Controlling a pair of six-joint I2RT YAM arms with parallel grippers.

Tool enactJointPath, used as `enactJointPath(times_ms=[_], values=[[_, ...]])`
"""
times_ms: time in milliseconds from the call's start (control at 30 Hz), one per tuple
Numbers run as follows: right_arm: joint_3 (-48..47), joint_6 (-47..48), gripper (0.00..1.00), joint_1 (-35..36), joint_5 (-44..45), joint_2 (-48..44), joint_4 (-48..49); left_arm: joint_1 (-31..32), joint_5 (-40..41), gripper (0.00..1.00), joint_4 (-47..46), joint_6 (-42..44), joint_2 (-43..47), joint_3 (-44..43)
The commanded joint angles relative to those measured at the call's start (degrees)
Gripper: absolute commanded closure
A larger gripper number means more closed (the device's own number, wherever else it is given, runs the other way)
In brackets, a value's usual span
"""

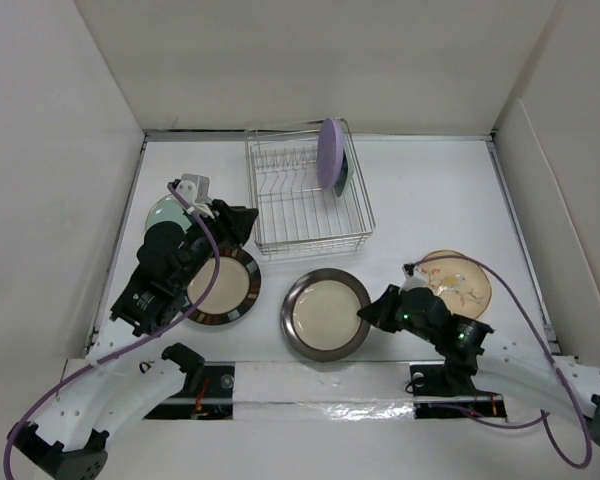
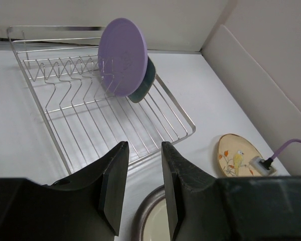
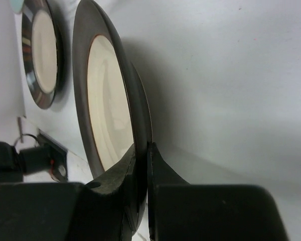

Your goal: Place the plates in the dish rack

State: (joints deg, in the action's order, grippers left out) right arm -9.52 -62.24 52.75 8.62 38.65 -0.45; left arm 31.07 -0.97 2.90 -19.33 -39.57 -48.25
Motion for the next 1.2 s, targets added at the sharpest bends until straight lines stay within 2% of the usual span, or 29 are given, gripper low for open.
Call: enactJointPath(times_ms=[0,100,133,300,500,700,733,967,1167], values=[[-13.2,7.3,1.00,0.8,1.2,-8.8,-9.5,0.2,0.4,0.70,-1.6,0.7,0.5,-0.4],[-20.8,12.9,1.00,0.8,-0.4,-9.7,-13.8,0.2,2.3,0.70,-1.7,0.8,0.3,-0.6],[-25.9,14.1,1.00,0.8,-0.5,-8.8,-14.5,0.2,2.6,0.70,-1.6,0.7,0.0,-0.7],[-41.2,24.5,1.00,0.3,3.9,-0.1,-15.6,0.2,3.3,0.70,-1.3,0.9,0.4,-1.1],[-63.1,39.4,1.00,-8.9,8.3,20.1,-13.2,0.2,3.3,0.69,-1.3,1.1,1.3,-0.8],[-84.0,46.9,1.00,-15.6,11.2,41.1,-15.3,0.2,2.8,0.67,-1.5,1.1,1.9,-0.4],[-90.0,47.6,1.00,-16.8,11.7,43.5,-15.7,0.2,2.6,0.67,-1.5,1.0,2.0,-0.4],[-115.0,54.8,1.00,-18.0,20.7,62.5,-22.7,0.2,2.0,0.67,-1.6,0.9,2.1,-0.4],[-131.2,60.4,1.00,-16.9,31.2,76.2,-28.6,0.2,1.6,0.67,-1.8,0.8,2.2,-0.3]])
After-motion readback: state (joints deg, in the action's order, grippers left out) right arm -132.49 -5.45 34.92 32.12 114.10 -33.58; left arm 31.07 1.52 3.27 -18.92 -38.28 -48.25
